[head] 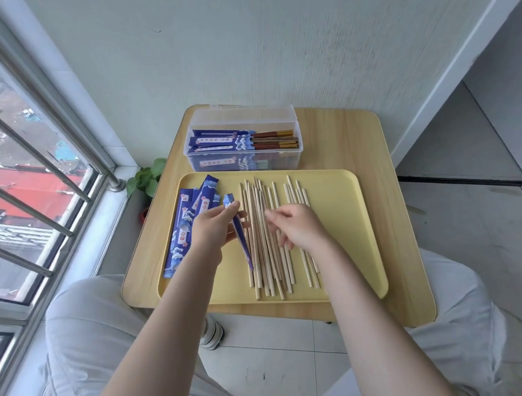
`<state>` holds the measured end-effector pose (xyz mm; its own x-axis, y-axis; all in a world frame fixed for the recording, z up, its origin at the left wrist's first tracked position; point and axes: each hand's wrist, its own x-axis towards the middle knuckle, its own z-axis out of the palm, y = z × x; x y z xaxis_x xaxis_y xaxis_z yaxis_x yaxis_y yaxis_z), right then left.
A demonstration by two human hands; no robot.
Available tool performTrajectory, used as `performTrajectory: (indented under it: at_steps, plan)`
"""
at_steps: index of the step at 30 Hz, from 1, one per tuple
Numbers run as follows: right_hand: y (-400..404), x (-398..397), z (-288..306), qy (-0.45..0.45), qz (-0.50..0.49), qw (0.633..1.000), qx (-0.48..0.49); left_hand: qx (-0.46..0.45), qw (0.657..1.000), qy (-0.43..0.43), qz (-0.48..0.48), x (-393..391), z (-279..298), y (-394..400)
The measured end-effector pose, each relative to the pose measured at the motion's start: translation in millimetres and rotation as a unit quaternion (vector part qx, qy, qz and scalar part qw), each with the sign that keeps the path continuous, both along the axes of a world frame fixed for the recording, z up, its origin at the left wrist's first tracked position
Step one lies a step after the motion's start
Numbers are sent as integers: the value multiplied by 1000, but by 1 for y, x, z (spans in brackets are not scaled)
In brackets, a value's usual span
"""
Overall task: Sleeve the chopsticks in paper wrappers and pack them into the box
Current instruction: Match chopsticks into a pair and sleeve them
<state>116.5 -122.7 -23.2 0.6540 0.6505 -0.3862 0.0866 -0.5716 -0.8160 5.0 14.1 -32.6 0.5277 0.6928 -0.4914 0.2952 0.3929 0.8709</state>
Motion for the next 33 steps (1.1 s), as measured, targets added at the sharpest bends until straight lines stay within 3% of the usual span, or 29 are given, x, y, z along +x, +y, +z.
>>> performTrajectory:
  at_steps: [6,16,25,29,33]
  plan:
    - [12,-11,-11,-147,73,965,-207,7,992,125,-13,2,-16,-7]
    - [18,-20,-9,-180,52,947,-260,-16,993,116,-23,1,-13,-9]
    - [6,-10,-7,-38,-24,985,-167,-26,992,118,-26,0,-18,-5]
    - [-3,-5,0,78,-49,995,-26,-28,992,115,-32,0,-17,-5]
    - [-9,4,13,106,-70,988,87,-36,993,109,-41,-1,-13,-3]
